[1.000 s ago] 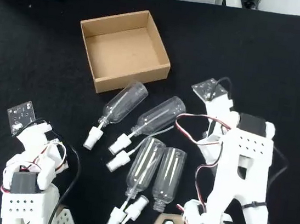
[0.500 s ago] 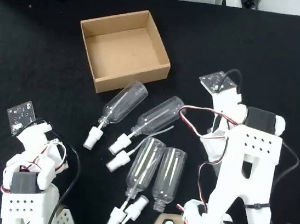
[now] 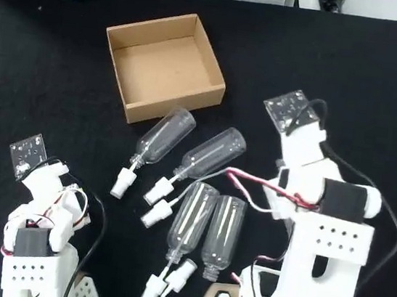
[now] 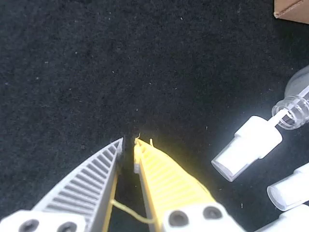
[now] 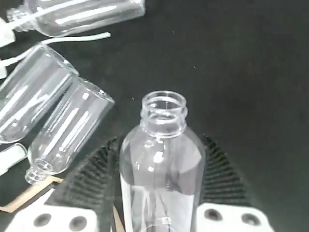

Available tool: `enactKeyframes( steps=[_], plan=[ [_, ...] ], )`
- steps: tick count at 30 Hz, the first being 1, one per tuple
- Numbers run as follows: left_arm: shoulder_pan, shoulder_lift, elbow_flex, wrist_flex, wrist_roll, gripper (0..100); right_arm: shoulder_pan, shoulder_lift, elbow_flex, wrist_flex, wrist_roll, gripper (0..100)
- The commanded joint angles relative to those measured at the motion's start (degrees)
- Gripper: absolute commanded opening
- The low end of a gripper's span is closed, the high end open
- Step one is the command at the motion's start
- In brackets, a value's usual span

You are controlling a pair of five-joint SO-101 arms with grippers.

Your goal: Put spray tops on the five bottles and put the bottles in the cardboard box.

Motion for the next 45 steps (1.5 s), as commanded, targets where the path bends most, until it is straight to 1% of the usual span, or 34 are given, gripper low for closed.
enactKeyframes(
  steps=[1, 5, 9, 14, 28, 31, 34, 41, 43, 45],
  plan=[
    [0.13, -0.26, 1.36, -0.18, -0.09, 3, -4.13, -2.07, -3.74, -1.14, -1.49, 15.2],
    [0.13, -0.26, 1.36, -0.18, -0.09, 3, -7.47, -2.07, -3.91, -3.96, -7.38, 15.2],
    [0.13, -0.26, 1.36, -0.18, -0.09, 3, -11.08, -2.07, -3.82, -6.86, -9.76, 15.2],
    [0.13, -0.26, 1.36, -0.18, -0.09, 3, -13.71, -2.15, -3.82, -9.58, -12.48, 15.2],
    [0.4, -0.26, 1.36, -0.18, -0.09, 3, -13.98, -2.15, -4.53, -16.62, -12.48, 15.2],
    [0.48, -0.26, 1.36, -0.18, -0.26, 3, -15.12, -2.15, -4.79, -17.58, -15.21, 15.2],
    [0.22, -0.26, 1.36, -0.18, -0.18, 3, -16.53, -2.15, -4.79, -17.41, -15.82, 15.2],
    [0.48, -0.26, 1.36, 0.62, -0.26, 3, -14.86, -2.77, -2.68, -17.58, -16.26, 15.2],
    [0.57, -0.35, 1.36, 2.2, -0.26, 3, -14.86, -4.26, -1.27, -18.11, -16.26, 15.2],
    [0.57, -0.44, 1.36, 2.02, -0.26, 3, -14.59, -6.55, 1.01, -19.43, -16.35, 15.2]
  ],
)
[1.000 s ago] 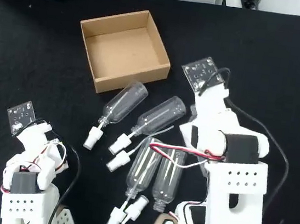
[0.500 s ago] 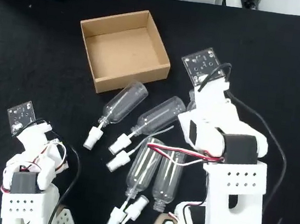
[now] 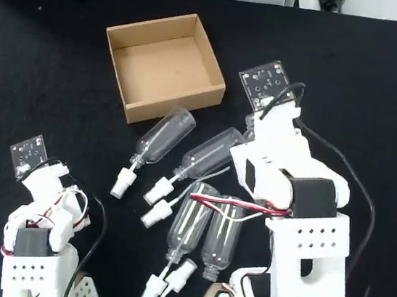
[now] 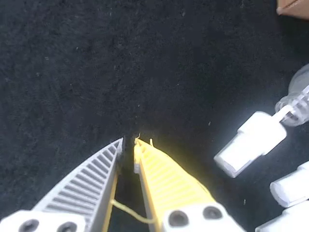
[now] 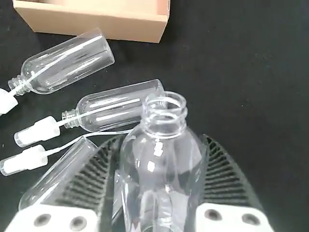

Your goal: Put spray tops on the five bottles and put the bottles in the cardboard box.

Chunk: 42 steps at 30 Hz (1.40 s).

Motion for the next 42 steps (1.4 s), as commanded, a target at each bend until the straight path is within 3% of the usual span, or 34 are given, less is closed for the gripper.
enactKeyframes(
  steps=[1, 13, 28, 32, 37, 42],
  plan=[
    [0.57, -0.44, 1.36, 0.7, -0.18, 3, 0.62, -6.37, 2.59, -3.96, -0.62, 15.2],
    [0.57, -0.44, 1.36, 0.7, -0.35, 3, 0.44, -22.11, 20.26, -13.45, -0.7, 15.2],
    [0.57, -0.44, 1.36, 0.7, -0.35, 3, 0.44, -30.2, 32.84, -22.07, -0.7, 15.2],
    [0.75, -0.44, 1.36, 0.7, -0.35, 3, 0.44, -31.6, 34.86, -23.56, -3.78, 15.2],
    [6.2, -0.44, 1.27, 0.35, -0.44, 3, 0.44, -33.54, 37.49, -25.58, -4.66, 15.2],
    [6.46, -0.53, -0.75, -2.02, -0.44, 3, 0.44, -35.47, 38.55, -25.49, -4.66, 15.2]
  ],
)
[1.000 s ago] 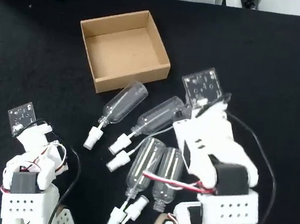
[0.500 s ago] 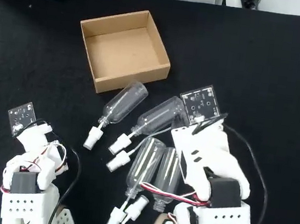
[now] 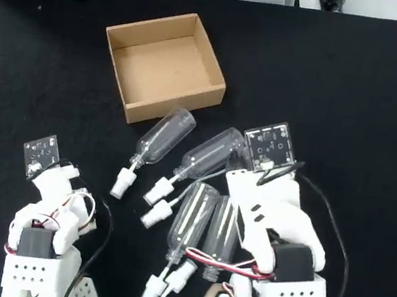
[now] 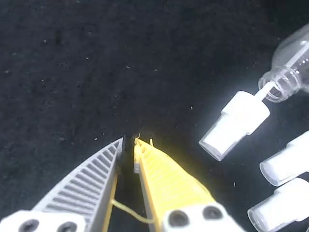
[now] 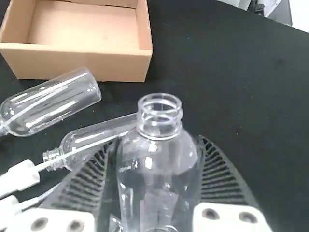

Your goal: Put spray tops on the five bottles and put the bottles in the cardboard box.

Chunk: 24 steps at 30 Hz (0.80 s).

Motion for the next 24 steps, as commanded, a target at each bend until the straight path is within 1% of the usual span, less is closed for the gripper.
enactKeyframes(
  steps=[1, 5, 12, 24],
  plan=[
    [0.92, -0.53, -1.1, -3.08, -0.44, 3, 0.53, -2.33, 0.4, -2.02, -0.44, 15.2],
    [0.92, -0.53, -0.92, -7.91, -0.44, 3, 0.44, -3.47, 1.45, -2.02, -0.53, 15.2],
    [1.01, -0.53, -1.19, -11.16, -0.44, 3, 0.44, -3.82, 1.71, -2.02, -0.53, 15.2],
    [1.54, -0.53, -7.96, -10.73, -0.18, 3, 0.44, -3.91, 3.56, -3.43, -0.53, 15.2]
  ],
)
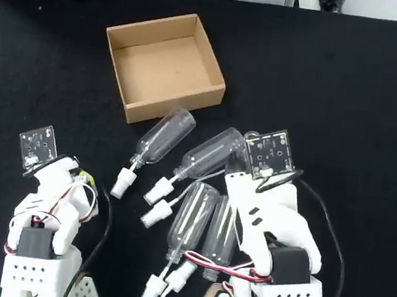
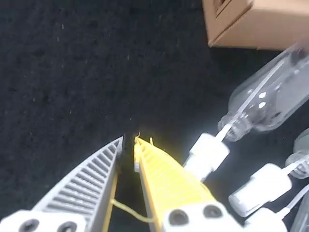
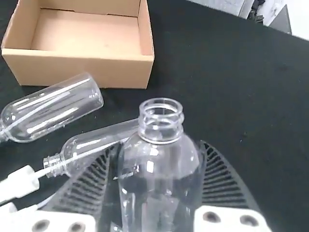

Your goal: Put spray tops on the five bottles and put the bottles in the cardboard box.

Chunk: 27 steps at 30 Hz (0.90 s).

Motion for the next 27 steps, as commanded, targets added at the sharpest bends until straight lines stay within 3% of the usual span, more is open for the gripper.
enactKeyframes(
  steps=[1, 16, 27],
  plan=[
    [0.92, -0.53, -6.2, -0.62, -0.09, 3, 0.44, -1.27, -0.04, -2.2, -0.53, 15.2],
    [0.92, -0.26, -17.54, -0.26, 0.09, 3, 0.44, -1.1, 0.13, -2.46, -0.53, 15.2],
    [1.01, -0.18, -23.43, 5.8, 0.18, 3, 0.53, -1.1, 0.13, -2.46, -2.11, 15.2]
  ],
)
